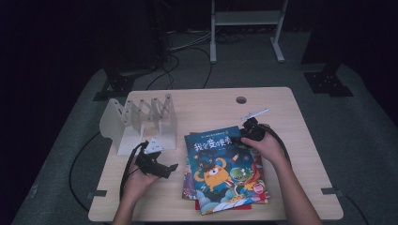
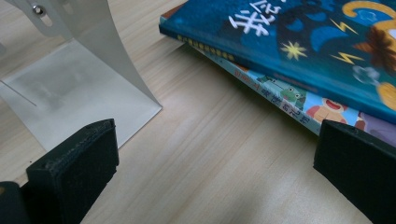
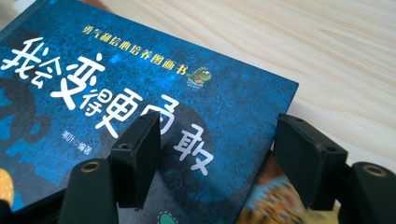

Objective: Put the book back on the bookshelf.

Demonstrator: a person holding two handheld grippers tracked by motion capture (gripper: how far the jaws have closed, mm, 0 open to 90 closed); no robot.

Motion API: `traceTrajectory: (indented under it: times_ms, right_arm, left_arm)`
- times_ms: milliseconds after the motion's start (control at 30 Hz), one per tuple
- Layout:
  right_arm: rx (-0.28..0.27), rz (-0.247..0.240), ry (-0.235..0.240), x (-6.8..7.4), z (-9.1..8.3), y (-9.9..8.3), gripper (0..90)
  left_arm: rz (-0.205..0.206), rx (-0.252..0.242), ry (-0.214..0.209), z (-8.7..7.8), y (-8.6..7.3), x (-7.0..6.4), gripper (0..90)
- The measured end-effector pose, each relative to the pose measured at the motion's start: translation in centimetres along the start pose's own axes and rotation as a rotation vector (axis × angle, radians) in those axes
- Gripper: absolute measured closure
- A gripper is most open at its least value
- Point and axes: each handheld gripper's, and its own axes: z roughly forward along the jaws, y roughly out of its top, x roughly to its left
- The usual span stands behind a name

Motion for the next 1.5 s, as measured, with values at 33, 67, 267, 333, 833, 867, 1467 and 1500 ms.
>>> traceTrajectory:
  times_ms: [33, 67, 267, 333, 833, 867, 1467, 1500]
  right_arm:
    - [0.001, -0.006, 0.007, 0.2, 0.1, 0.1, 31.6]
    - [0.003, -0.012, 0.017, 0.5, 0.3, 0.3, 31.6]
    - [0.025, -0.066, 0.051, 1.9, 1.3, 1.4, 32.0]
    - [0.028, -0.088, 0.066, 2.5, 1.8, 1.8, 31.9]
    - [0.028, -0.16, 0.155, 6.2, 4.3, 3.8, 29.9]
    - [0.022, -0.163, 0.154, 6.2, 4.4, 3.7, 29.5]
    - [-0.053, -0.139, 0.113, 3.9, -2.9, -1.8, 32.2]
    - [-0.055, -0.139, 0.104, 3.8, -3.3, -2.2, 32.2]
  left_arm:
    - [0.0, 0.0, 0.0, 0.0, 0.0, 0.0, 0.0]
    - [-0.004, -0.008, -0.004, 0.0, 0.0, 0.0, 0.0]
    - [-0.003, -0.014, -0.011, 0.2, 0.1, -0.2, 0.0]
    - [-0.006, -0.016, -0.013, 0.2, 0.1, -0.2, 0.0]
    - [-0.013, 0.015, -0.066, 0.9, 0.1, -0.7, 0.0]
    - [-0.018, 0.013, -0.074, 0.9, 0.1, -0.8, 0.0]
    - [-0.054, 0.009, -0.107, 1.1, -0.3, -0.9, 0.0]
    - [-0.054, 0.009, -0.107, 1.1, -0.3, -0.9, 0.0]
